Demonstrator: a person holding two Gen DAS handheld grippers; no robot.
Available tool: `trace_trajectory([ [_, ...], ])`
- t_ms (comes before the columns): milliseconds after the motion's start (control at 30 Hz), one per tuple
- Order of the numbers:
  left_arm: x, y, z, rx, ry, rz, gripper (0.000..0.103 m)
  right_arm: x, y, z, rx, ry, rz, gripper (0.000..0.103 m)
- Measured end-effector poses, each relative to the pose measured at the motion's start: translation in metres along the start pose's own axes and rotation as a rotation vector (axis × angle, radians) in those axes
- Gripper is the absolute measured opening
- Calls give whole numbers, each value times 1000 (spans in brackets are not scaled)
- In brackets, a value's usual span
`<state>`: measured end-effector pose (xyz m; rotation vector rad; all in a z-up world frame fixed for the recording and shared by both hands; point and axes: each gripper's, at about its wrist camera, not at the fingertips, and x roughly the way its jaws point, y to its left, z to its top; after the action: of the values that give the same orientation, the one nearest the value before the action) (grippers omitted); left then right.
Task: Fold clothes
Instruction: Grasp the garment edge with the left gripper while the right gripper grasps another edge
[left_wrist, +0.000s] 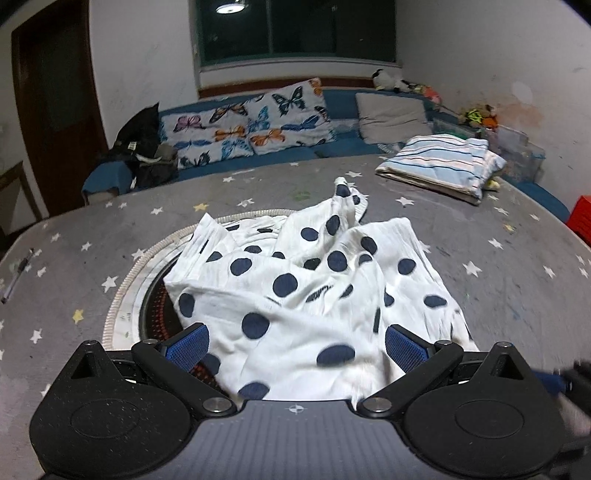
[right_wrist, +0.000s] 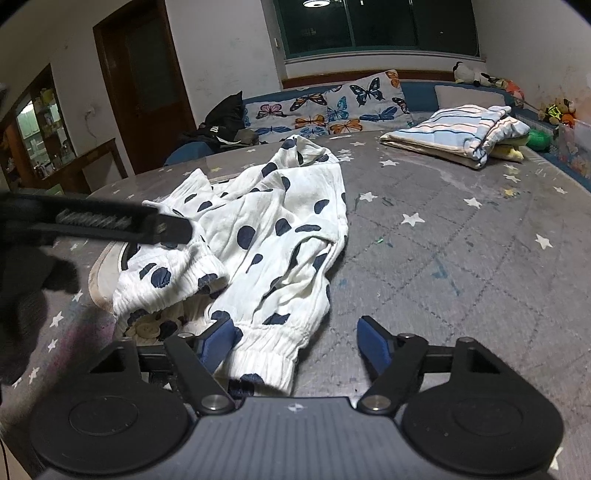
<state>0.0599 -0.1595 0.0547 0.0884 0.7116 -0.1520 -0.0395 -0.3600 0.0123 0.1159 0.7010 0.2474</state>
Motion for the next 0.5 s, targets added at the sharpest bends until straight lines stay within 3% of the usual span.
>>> trace_trajectory([
  [133,20,6,7,-68,71,-6,101,2,-1,2,5,-2,14,65],
  [200,27,11,5,-87,99,-11,85,2,-1,1,8,-2,27,60],
  [333,27,26,-2,-142,130,-56,68,2,-2,2,6,-1,37,54],
  [500,14,42,-11,-186,125,-121,32,1,-3,1,8,4,48,43],
])
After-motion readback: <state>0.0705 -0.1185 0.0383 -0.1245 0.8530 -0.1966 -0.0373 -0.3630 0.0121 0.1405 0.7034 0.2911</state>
